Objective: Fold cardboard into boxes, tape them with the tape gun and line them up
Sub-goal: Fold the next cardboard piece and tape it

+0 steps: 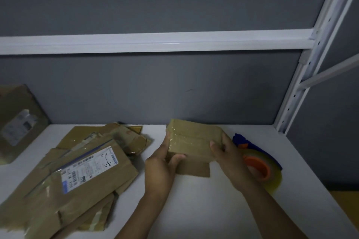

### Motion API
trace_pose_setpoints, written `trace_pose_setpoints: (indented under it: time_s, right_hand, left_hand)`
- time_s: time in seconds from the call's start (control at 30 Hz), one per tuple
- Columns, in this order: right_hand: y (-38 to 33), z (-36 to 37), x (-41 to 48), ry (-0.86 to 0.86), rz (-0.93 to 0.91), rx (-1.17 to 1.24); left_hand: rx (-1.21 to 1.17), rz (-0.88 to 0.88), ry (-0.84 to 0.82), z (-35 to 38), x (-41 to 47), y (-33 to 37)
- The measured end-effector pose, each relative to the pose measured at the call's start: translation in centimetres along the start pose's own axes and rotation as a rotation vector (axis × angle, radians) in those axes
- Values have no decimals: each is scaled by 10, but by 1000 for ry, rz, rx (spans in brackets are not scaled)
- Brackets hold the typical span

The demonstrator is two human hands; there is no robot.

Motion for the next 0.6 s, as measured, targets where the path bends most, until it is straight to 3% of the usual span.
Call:
trace_pose_setpoints:
  time_s: [0.17,0.33,0.43,0.6]
  right_hand:
    - [2,-10,-12,53,51,167]
    - [9,-25,-23,147,117,255]
    - [1,-27,-27,219,128,297]
    - [-17,-20,-25,164,26,296]
  left_hand:
    - [-52,109,34,-6,-4,9]
    - [-180,-32,-63,-11,-7,13]
    - [-174,-146,-9,-17,0,9]
    - [-157,-197,66,-24,5,14]
Point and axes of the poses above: each hand's wrist, its own x-axis towards the middle knuckle, its own z-axis out of the palm, y = z × x, the point moved 9 cm from there along x, towards the middle knuckle, and after that the axes turned 5 degrees about x, right-handed, at the moved point
